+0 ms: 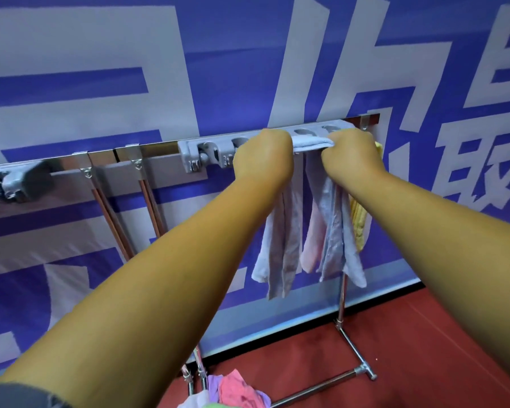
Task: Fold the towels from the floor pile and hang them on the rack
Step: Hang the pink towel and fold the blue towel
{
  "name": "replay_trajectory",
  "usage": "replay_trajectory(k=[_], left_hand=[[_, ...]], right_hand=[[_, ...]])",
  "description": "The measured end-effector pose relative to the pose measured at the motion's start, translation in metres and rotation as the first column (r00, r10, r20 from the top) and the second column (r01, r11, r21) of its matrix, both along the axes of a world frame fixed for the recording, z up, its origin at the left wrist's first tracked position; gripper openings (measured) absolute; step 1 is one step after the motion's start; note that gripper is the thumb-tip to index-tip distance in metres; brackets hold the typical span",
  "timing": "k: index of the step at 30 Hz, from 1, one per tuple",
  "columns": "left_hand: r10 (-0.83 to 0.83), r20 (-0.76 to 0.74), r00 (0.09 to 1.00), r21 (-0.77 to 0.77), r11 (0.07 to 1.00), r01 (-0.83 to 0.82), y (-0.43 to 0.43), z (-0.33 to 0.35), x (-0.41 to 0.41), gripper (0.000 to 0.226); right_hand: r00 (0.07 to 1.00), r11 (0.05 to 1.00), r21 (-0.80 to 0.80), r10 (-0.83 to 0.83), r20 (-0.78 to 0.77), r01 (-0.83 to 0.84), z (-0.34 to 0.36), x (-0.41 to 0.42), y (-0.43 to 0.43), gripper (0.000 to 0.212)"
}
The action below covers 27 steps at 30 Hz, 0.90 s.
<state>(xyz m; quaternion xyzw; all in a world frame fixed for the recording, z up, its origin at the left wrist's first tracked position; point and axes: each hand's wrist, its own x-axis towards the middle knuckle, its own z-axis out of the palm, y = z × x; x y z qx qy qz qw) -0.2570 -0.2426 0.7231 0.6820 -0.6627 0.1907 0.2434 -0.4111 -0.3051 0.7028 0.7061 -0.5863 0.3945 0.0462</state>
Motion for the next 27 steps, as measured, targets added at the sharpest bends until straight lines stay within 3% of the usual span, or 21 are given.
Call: replay_trajectory(k=[4, 12, 15, 27], left_hand=[[0.000, -0.018, 1.000, -0.009, 1.000, -0.001, -0.011, 0.016, -0.008, 0.034], [0.017, -0.022, 1.000, 0.039, 0.999, -0.016, -0.041, 0.009, -0.015, 0.031], [0.010, -0.017, 1.000, 0.055, 0.998, -0.009, -0.049, 0.000, -0.019, 0.021], [0.056, 0.004, 0.998, 0.128, 0.990, -0.056, -0.054, -0.031, -0.019, 0.019]], right_hand=[[0.991, 0.998, 0.026, -0.056, 0.124, 0.053, 0.010, 0.000, -0.014, 0.025], [0.982, 0.998, 0.059, -0.014, 0.186, 0.003, 0.001, 0.006, -0.038, 0.019], [0.988, 0.995, 0.095, -0.036, 0.153, 0.021, -0.010, 0.005, -0.043, 0.014], [0.996, 1.000, 0.015, 0.023, 0.083, -0.024, -0.040, 0.009, -0.043, 0.009]])
